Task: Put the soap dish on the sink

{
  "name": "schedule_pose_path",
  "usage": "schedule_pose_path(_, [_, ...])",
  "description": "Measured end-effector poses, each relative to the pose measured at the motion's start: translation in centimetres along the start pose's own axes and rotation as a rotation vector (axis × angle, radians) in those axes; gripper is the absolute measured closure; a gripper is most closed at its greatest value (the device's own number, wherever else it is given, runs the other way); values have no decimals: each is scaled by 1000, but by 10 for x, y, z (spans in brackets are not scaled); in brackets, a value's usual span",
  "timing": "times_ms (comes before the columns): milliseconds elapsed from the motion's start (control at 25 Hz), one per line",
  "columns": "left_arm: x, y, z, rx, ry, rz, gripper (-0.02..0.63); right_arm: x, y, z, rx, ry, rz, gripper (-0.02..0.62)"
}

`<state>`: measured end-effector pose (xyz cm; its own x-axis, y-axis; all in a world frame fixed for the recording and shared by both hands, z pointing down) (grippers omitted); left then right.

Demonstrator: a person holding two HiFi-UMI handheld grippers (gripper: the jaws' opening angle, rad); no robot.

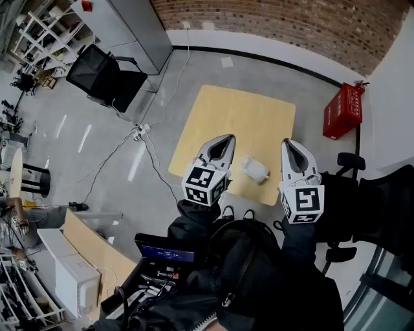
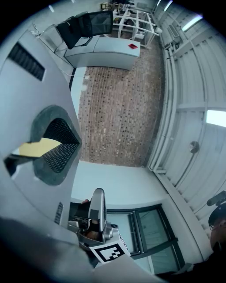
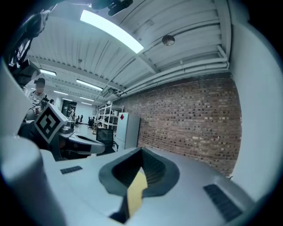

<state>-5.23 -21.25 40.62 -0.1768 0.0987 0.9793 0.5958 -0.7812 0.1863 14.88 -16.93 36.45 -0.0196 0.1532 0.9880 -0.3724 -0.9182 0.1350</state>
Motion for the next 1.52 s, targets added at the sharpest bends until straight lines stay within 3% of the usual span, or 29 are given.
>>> schedule_pose_path(640, [-55,-37,-1,-40,77,167,604,-57,-32,-31,24,-59,156,588])
schedule_pose_path(1520, [-74,-56,4,-21,122,228,604,-70,-49,-49,89,-29,225,588])
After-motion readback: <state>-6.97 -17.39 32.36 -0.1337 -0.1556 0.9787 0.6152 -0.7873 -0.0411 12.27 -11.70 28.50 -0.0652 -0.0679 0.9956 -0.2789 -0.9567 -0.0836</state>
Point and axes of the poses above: the fingertips, and each gripper's own axes: y forward along the fingers, z to its right, x out of its underside, the point moved 7 cm from there along -y, backward along the fingers, and after that the axes turned 12 degrees about y, right-handed, at the moved point
